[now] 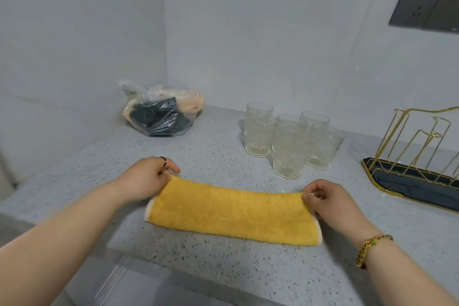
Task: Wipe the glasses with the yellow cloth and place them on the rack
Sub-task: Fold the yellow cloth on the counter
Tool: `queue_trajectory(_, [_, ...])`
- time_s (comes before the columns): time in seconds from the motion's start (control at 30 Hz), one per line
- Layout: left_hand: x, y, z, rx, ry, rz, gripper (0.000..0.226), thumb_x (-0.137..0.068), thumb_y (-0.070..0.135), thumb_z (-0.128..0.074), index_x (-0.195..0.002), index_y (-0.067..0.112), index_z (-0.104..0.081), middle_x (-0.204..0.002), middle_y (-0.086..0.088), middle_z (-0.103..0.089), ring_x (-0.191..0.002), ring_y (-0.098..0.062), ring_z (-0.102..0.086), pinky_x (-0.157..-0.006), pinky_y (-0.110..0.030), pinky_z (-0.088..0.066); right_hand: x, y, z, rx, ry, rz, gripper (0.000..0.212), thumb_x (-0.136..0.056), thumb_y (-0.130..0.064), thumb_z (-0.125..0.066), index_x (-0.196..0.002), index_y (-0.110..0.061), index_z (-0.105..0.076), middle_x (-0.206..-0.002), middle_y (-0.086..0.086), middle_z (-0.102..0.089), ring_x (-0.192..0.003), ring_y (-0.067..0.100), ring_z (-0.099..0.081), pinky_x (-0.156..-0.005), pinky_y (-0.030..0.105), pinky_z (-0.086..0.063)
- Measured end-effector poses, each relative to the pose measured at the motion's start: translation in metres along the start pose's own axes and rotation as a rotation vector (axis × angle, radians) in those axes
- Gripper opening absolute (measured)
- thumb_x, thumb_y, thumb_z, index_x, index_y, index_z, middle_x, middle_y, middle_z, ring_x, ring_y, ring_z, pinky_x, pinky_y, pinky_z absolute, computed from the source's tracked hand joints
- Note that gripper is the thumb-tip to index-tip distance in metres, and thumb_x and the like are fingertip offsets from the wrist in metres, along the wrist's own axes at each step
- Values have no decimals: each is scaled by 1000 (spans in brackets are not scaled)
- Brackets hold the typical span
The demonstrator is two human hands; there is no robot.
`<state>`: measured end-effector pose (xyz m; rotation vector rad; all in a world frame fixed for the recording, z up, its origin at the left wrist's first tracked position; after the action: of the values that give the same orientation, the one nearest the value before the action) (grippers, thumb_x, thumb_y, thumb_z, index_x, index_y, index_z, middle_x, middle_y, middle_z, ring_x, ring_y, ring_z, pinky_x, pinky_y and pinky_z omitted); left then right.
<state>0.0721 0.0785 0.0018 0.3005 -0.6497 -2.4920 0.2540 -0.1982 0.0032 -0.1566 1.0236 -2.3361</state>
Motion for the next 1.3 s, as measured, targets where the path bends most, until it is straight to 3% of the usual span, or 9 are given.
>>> queue_trajectory(0.23, [-4, 0, -13, -76, 2, -13, 27, -94, 14, -46, -117, 17, -60, -123, -1, -62, -112, -15, -55, -91, -19, -38, -5, -1, -10, 251, 79, 97, 8, -86, -12, -54, -80, -18, -54, -80, -2, -55, -65, 6, -43, -53, 11, -31])
queue_trajectory(0.43, [-4, 20, -27, 11, -109, -97, 35, -91, 25, -55, -125, 20, -54, -121, 5, -59, -100, -3, -47, -88, -13, -33, -1, -13, -5, 385, 152, 173, 19, -85, -9, -56, -103, -8, -60, -104, 7, -55, -98, 22, -50, -70, 23, -33])
queue_trajectory(0.6, [-9, 24, -39, -45, -235, -64, 22, -86, 24, -62, -108, 24, -60, -96, 11, -57, -92, -5, -52, -76, -13, -39, 41, -64, -22, 367, 113, 524, 16, -76, -29, -53, -81, -18, -63, -77, -5, -63, -70, 13, -59, -59, 11, -33])
queue_trajectory(0.77, [-1, 29, -46, -152, -374, -72, 9, -87, 26, -59, -91, 18, -64, -75, 9, -53, -67, -4, -47, -61, -14, -37, 54, -60, -48, 613, 45, 535, 14, -65, -39, -47, -62, -32, -59, -56, -17, -58, -48, 1, -55, -38, 10, -22])
queue_trajectory(0.87, [17, 31, -46, -113, -454, -98, 18, -86, 27, -62, -68, 25, -57, -65, 10, -51, -57, -2, -44, -60, -15, -37, 48, -52, -40, 582, -1, 481, 4, -64, -27, -59, -66, -28, -63, -62, -14, -63, -53, 8, -59, -46, 9, -25])
queue_trajectory(0.97, [39, 37, -36, 51, -492, -82, 17, -84, 26, -64, -67, 23, -63, -56, 14, -57, -49, 4, -48, -59, -12, -40, 49, -50, -37, 548, -66, 446, 12, -78, -17, -57, -82, -21, -68, -81, -7, -70, -73, 19, -64, -69, 33, -51])
queue_trajectory(1.07, [64, 46, -31, 236, -492, -48, 10, -82, 20, -67, -74, 25, -66, -60, 14, -68, -58, 4, -60, -64, -12, -49, 59, -54, -35, 705, -55, 431, 25, -90, -19, -43, -104, -25, -62, -104, -11, -65, -104, 12, -56, -111, 40, -19])
queue_trajectory(1.17, [76, 45, -31, 214, -403, -31, 18, -81, 21, -68, -86, 35, -59, -74, 5, -66, -71, -7, -61, -77, -24, -49, 73, -62, -40, 841, 7, 436, 21, -79, -11, -57, -98, -19, -62, -96, -2, -66, -104, 17, -58, -110, 41, -20])
queue_trajectory(1.3, [90, 35, -34, 348, -373, 50, 25, -83, 15, -65, -96, 35, -55, -81, -7, -68, -77, -16, -61, -83, -32, -49, 133, -108, -69, 511, 152, 736, 23, -65, -32, -56, -84, -22, -64, -84, -6, -70, -79, 12, -66, -93, 25, -36])
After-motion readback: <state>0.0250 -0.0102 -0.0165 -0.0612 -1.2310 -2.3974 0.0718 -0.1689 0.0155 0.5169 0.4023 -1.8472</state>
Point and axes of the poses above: each hand's wrist, its own x-axis away from the middle knuckle, its own z-axis out of the back of the hand, y = z × x, the point moved 10 cm from there along -x, towards the middle knuckle
